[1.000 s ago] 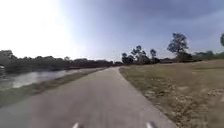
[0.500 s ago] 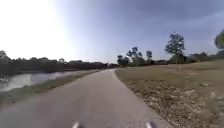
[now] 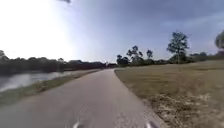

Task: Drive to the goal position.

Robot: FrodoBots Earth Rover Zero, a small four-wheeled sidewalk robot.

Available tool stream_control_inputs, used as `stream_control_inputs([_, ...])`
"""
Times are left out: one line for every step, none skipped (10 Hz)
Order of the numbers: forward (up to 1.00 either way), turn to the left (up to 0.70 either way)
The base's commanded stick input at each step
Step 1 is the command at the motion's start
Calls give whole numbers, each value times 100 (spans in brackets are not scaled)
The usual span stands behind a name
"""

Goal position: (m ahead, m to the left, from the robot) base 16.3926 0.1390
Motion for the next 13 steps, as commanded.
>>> stream_control_inputs([100,0])
stream_control_inputs([100,0])
stream_control_inputs([100,0])
stream_control_inputs([100,2])
stream_control_inputs([100,18])
stream_control_inputs([100,35])
stream_control_inputs([100,17])
stream_control_inputs([100,2])
stream_control_inputs([100,2])
stream_control_inputs([100,2])
stream_control_inputs([100,2])
stream_control_inputs([100,2])
stream_control_inputs([100,3])
